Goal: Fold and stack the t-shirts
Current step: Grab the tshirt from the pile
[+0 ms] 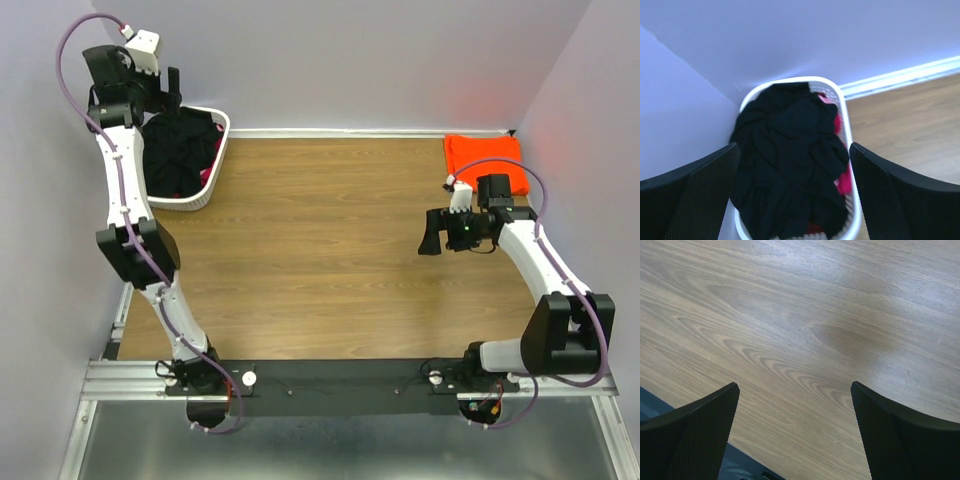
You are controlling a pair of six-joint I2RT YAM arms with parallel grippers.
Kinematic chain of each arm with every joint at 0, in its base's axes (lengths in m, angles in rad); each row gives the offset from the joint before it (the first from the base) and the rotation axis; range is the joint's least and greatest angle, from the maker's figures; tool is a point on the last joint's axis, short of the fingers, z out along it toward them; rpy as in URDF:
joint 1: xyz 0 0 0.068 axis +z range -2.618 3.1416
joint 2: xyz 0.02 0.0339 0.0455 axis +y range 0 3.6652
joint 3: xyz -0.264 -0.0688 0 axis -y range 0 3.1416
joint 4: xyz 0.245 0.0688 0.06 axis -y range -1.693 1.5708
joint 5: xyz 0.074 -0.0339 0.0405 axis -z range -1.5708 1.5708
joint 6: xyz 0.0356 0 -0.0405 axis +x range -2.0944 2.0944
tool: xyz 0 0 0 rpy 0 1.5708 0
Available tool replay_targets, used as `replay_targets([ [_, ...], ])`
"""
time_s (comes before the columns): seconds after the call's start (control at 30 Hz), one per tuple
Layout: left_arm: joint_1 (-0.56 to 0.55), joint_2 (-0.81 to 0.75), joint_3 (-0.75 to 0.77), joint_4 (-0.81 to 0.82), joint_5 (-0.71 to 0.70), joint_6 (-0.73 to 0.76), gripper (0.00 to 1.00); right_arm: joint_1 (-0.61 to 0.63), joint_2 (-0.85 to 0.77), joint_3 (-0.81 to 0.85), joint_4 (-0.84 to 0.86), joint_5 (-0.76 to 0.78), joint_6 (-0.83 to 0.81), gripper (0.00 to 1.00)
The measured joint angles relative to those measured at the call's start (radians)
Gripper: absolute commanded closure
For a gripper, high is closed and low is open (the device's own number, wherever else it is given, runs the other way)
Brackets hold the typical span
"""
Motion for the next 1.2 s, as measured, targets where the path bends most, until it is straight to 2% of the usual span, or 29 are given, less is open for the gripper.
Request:
replay_targets([
  [0.07,0.008,0.109,0.089,0.000,-0.031,0.001,0.02,0.000,0.000,0.000,0.000,0.000,0.000,0.00],
  [0.33,0.010,0.341,0.130,0.004,-0.128,0.016,0.02,0.000,0.032,0.000,0.003,0.000,0.005,0.00],
  [0.5,0.010,0.389,0.092,0.010,-0.154,0.016,0.04,0.000,0.037,0.000,0.003,0.000,0.005,0.00],
  [0.63,0.010,0.407,0.073,0.015,-0.159,0.013,0.14,0.000,0.037,0.000,0.003,0.000,0.006,0.00],
  [0.73,0.010,0.420,0.071,0.016,-0.159,0.004,0.16,0.000,0.037,0.000,0.003,0.000,0.006,0.00],
  [0.8,0.010,0.432,0.073,0.015,-0.159,-0.003,0.29,0.000,0.037,-0.001,0.003,0.000,0.006,0.00],
  [0.83,0.010,0.443,0.080,0.012,-0.158,-0.004,0.43,0.000,0.037,-0.001,0.003,0.000,0.006,0.00],
  [0.9,0.010,0.458,0.092,0.005,-0.156,-0.005,0.58,0.000,0.037,-0.001,0.003,0.000,0.006,0.00],
  [0.93,0.010,0.463,0.098,0.000,-0.153,-0.007,0.75,0.000,0.037,-0.001,0.003,0.000,0.006,0.00],
  [1.0,0.010,0.468,0.112,-0.016,-0.149,-0.005,0.96,0.000,0.037,-0.001,0.003,0.000,0.007,0.00],
  [1.03,0.011,0.468,0.122,-0.028,-0.144,-0.008,1.00,0.000,0.037,-0.001,0.003,0.000,0.007,0.00],
  [1.2,0.011,0.462,0.201,-0.068,-0.095,0.001,1.00,0.000,0.037,-0.001,0.003,0.000,0.007,0.00],
])
